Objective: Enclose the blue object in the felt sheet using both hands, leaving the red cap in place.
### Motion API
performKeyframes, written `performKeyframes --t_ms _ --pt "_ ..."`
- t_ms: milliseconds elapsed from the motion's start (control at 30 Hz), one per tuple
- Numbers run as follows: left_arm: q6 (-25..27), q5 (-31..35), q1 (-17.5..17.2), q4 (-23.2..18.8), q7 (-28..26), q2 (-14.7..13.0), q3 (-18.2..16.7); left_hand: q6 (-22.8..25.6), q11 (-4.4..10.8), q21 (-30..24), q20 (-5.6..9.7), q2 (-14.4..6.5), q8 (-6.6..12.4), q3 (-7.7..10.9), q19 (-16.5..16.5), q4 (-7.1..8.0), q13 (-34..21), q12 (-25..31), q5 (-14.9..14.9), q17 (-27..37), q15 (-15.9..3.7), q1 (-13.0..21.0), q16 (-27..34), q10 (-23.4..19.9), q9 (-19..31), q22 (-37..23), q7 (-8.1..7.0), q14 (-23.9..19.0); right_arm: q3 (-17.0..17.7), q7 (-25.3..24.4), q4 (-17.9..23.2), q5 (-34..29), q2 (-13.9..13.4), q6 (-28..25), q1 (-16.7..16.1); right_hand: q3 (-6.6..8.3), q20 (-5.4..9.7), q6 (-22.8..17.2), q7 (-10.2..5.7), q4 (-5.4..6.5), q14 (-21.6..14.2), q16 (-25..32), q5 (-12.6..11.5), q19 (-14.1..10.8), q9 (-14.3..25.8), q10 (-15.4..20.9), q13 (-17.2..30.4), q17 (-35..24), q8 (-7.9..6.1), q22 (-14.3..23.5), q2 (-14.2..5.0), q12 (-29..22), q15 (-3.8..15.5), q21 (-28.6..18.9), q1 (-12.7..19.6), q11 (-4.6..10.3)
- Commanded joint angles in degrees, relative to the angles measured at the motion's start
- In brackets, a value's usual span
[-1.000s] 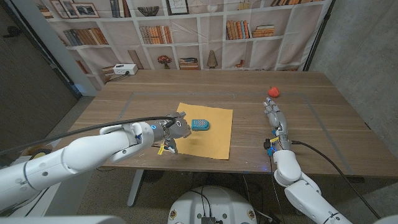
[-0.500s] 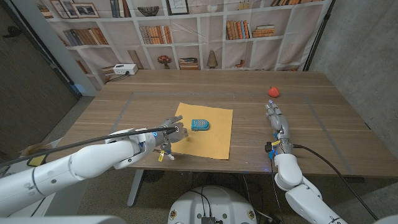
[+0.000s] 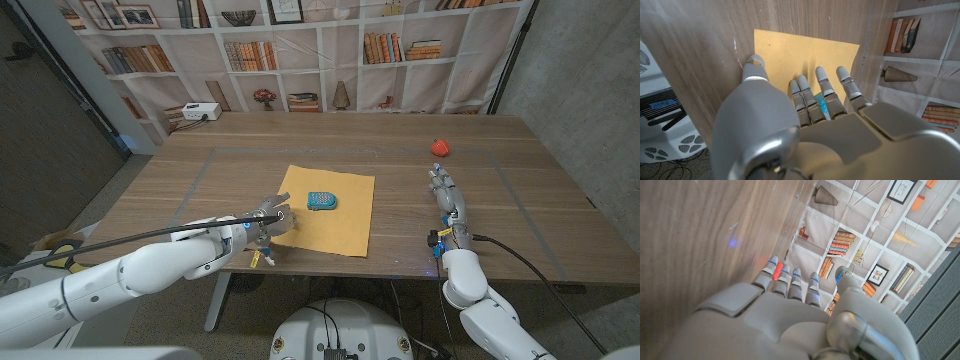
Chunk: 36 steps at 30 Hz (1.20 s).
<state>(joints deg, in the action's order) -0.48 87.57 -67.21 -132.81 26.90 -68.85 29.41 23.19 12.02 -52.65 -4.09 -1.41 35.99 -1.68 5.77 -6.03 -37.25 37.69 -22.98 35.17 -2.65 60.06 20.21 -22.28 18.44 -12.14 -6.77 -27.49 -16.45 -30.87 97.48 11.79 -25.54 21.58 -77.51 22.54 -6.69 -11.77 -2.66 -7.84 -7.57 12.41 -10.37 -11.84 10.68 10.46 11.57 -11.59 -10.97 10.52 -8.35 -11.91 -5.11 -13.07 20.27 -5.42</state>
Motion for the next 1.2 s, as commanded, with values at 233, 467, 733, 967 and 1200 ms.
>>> performKeyframes --t_ms 233,467,733,967,1200 --pt "3.5 -1.2 -1.0 8.2 -18.7 -1.1 2.2 10.6 0.31 -5.7 1.89 -6.4 8.52 4.71 6.4 -2.44 -1.9 5.6 2.0 1.9 -9.87 7.9 3.4 -10.6 3.2 -1.1 -1.64 -9.6 0.4 -0.7 0.8 -0.7 -0.3 -1.2 -0.5 0.06 0.12 -0.8 0.04 0.10 -0.2 0.2 -0.2 -0.4 0.0 0.6 0.2 -0.2 -0.17 0.2 0.29 -0.1 -0.14 0.3 0.2 -0.23" --pt "8.0 -1.6 -1.1 10.4 -25.6 1.0 2.8 17.3 0.44 -10.1 1.21 -10.3 11.49 13.81 6.2 0.83 -1.3 7.4 7.9 1.6 -9.74 10.2 1.3 -17.2 1.7 -1.4 -0.95 -13.7 0.3 -0.7 0.9 -0.7 -0.2 -2.0 0.1 0.04 0.19 -0.8 0.07 0.08 -0.2 0.2 -0.2 -0.4 0.0 0.5 0.2 -0.2 -0.13 0.2 0.33 0.0 -0.06 0.3 0.2 -0.22" --pt "13.0 -5.8 -0.7 11.2 -36.6 3.5 1.5 19.1 0.25 -11.9 1.14 -9.6 11.59 17.41 6.0 0.76 -2.0 8.3 10.4 1.2 -10.30 11.1 -0.4 -19.0 0.1 -1.3 -0.64 -14.6 -0.1 -0.5 0.5 -0.4 -0.1 -3.2 1.5 0.02 0.17 -0.7 0.03 0.08 -0.1 0.2 -0.2 -0.4 0.0 0.6 0.2 -0.2 -0.10 0.2 0.33 0.0 -0.08 0.4 0.2 -0.22" --pt "14.2 -10.4 0.2 9.6 -41.2 4.6 0.2 20.0 0.33 -13.3 0.23 -8.7 10.68 21.28 2.9 1.22 1.1 6.0 12.2 -4.1 -10.06 9.1 -7.4 -21.5 -3.2 0.0 -1.55 -12.6 -0.3 -0.3 0.6 0.0 -0.4 -4.1 2.2 -0.01 0.18 -0.6 0.02 0.11 -0.1 0.1 -0.2 -0.3 0.0 0.5 0.2 -0.2 -0.06 0.2 0.32 0.0 -0.06 0.4 0.2 -0.20" --pt "13.6 -12.9 1.7 9.8 -44.0 5.6 0.2 21.8 0.18 -13.4 0.52 -8.4 10.80 23.21 2.5 0.99 3.3 4.4 12.4 -5.9 -10.36 8.5 -8.4 -23.3 -4.6 0.8 -1.92 -13.1 0.1 0.1 0.8 0.6 -1.0 -4.4 2.2 -0.03 0.08 -0.6 0.01 0.12 -0.1 0.1 -0.2 -0.3 0.0 0.5 0.2 -0.2 -0.06 0.2 0.31 0.0 -0.08 0.4 0.2 -0.09"
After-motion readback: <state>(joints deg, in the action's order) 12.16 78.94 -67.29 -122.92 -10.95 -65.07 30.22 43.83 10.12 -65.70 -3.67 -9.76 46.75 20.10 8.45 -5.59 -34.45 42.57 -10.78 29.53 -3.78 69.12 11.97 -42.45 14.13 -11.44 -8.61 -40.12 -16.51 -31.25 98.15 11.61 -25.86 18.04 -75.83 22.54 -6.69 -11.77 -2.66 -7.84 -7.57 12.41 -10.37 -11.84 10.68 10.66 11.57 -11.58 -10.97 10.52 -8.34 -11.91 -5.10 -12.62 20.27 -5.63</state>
